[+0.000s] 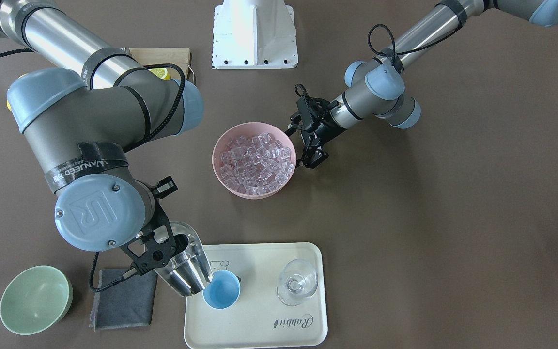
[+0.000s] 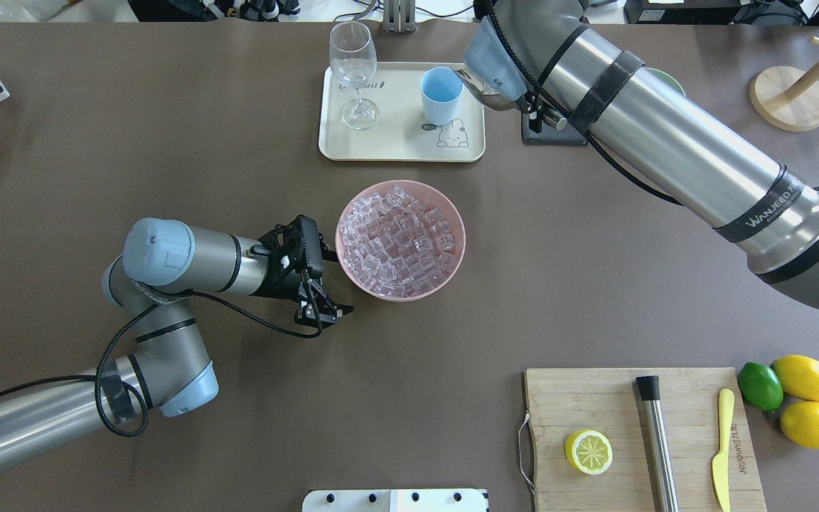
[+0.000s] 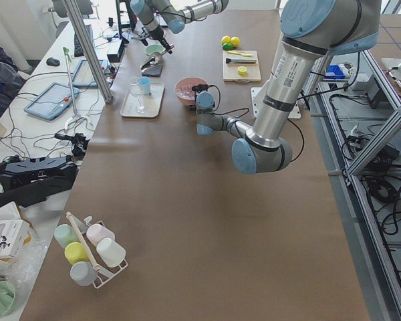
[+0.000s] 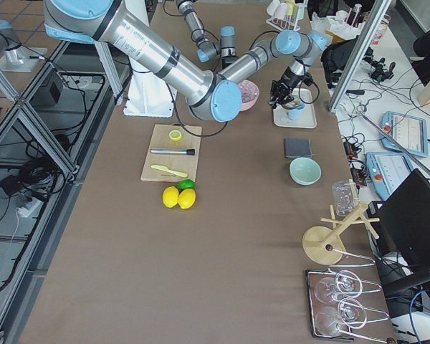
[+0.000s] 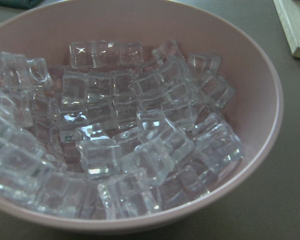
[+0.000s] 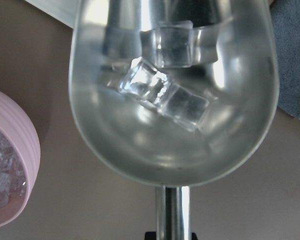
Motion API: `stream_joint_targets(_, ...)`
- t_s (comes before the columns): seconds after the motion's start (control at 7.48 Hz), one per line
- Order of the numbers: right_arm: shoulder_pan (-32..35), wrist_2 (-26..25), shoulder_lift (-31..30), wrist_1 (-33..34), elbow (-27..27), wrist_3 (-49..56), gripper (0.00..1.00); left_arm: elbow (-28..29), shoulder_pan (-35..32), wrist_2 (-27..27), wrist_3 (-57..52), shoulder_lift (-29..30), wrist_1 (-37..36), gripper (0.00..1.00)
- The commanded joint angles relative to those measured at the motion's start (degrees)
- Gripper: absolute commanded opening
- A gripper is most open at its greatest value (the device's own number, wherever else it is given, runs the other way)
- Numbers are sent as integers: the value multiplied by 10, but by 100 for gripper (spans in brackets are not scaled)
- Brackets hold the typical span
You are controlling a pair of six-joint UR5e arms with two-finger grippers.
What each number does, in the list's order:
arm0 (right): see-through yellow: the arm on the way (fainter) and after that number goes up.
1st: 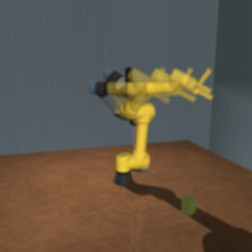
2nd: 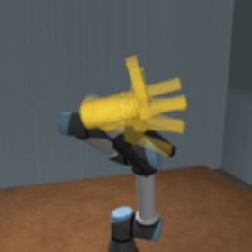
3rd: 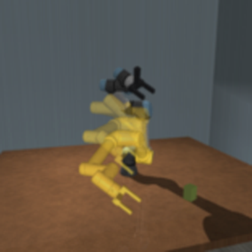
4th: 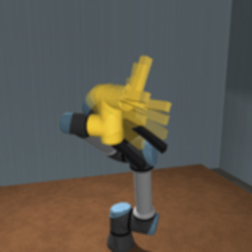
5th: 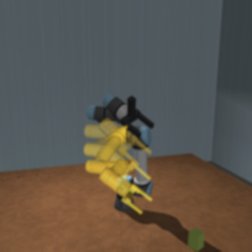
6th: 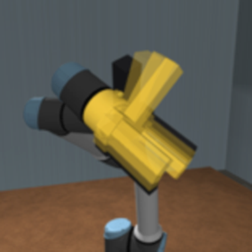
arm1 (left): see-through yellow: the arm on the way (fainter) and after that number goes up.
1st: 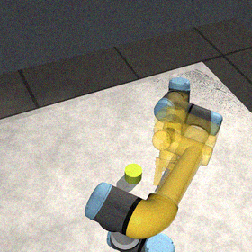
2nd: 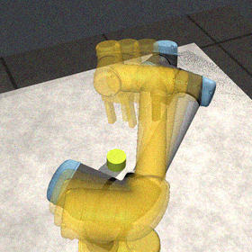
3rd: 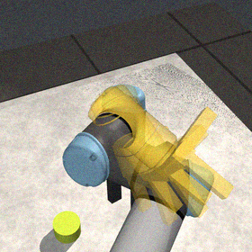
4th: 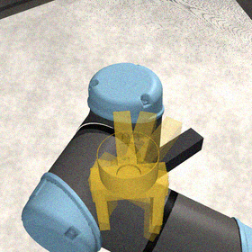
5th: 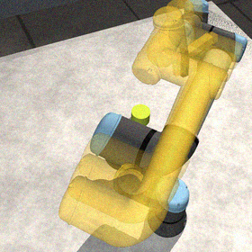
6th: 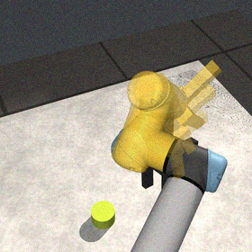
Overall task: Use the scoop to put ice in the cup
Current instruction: 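Tilt the scoop into the blue cup with the right gripper while the left lets go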
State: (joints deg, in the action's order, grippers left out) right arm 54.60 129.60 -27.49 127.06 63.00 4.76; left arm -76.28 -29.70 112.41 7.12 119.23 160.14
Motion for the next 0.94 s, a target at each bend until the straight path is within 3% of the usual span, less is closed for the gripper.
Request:
stream_joint_targets(0.0, -19, 3, 9, 41, -2, 3, 0, 0, 0, 0, 0, -2, 0, 97)
stream_joint_targets(0.27, -21, 3, 9, 42, -7, 3, 0, 0, 0, 0, 0, -2, 0, 97)
stream_joint_targets(0.8, -20, -4, 65, 44, -89, 23, 0, 0, 1, 4, 0, -2, 1, 97)
